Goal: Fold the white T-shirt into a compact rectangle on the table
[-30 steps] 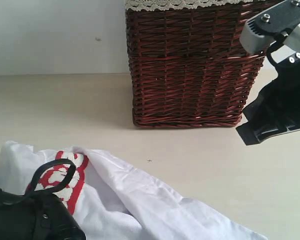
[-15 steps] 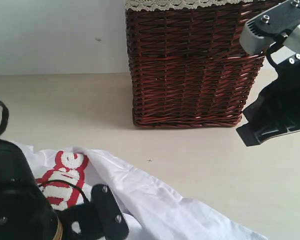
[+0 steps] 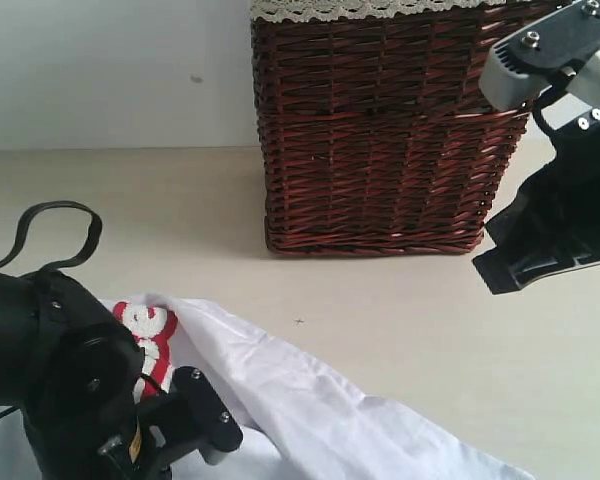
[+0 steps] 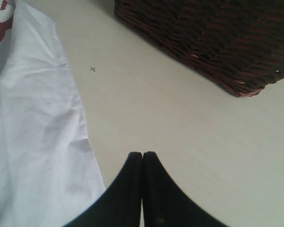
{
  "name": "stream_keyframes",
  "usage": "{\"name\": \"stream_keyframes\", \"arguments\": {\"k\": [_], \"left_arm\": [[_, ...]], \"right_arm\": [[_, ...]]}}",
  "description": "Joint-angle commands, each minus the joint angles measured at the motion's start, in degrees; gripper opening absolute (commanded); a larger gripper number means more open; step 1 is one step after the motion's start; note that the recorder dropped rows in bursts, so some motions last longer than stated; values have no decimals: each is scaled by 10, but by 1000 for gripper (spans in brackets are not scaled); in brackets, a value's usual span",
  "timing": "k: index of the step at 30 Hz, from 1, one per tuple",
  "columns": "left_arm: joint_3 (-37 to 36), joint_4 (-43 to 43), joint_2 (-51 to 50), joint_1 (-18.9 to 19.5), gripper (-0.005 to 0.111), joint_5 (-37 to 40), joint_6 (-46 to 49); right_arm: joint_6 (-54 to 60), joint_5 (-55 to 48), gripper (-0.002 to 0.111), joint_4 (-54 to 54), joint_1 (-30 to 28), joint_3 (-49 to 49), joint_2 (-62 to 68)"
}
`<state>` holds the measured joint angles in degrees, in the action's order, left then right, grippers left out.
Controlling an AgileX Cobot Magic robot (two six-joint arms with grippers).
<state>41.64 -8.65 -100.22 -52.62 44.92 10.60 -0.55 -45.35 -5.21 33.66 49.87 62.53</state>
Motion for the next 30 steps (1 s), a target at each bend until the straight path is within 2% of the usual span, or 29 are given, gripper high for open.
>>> {"name": "stream_keyframes", "arguments": {"k": [1, 6, 11, 15, 18, 22, 25, 27, 30], "left_arm": [[-9, -56, -21, -1, 0, 107, 66], [-19, -66, -13, -1, 0, 166, 107], [-21, -71, 29, -1, 0, 153, 122], [-21, -66, 99, 0, 0, 133, 128], [-21, -31, 153, 9, 0, 96, 89], [-21, 86, 200, 45, 0, 47, -56], [-21, 149, 204, 90, 9, 42, -122], [-21, 156, 201, 123, 22, 30, -139], [-17, 153, 201, 174, 46, 9, -156]], "right_arm": [[6, 2, 0, 0, -3, 3, 0], [6, 2, 0, 0, -3, 3, 0], [6, 2, 0, 0, -3, 3, 0], [6, 2, 0, 4, -3, 3, 0], [6, 0, 0, 4, -3, 3, 0], [6, -1, 0, 8, -3, 3, 0], [23, -2, 0, 24, -3, 3, 0], [36, -2, 0, 37, -3, 3, 0], [50, -2, 0, 52, -3, 3, 0]]}}
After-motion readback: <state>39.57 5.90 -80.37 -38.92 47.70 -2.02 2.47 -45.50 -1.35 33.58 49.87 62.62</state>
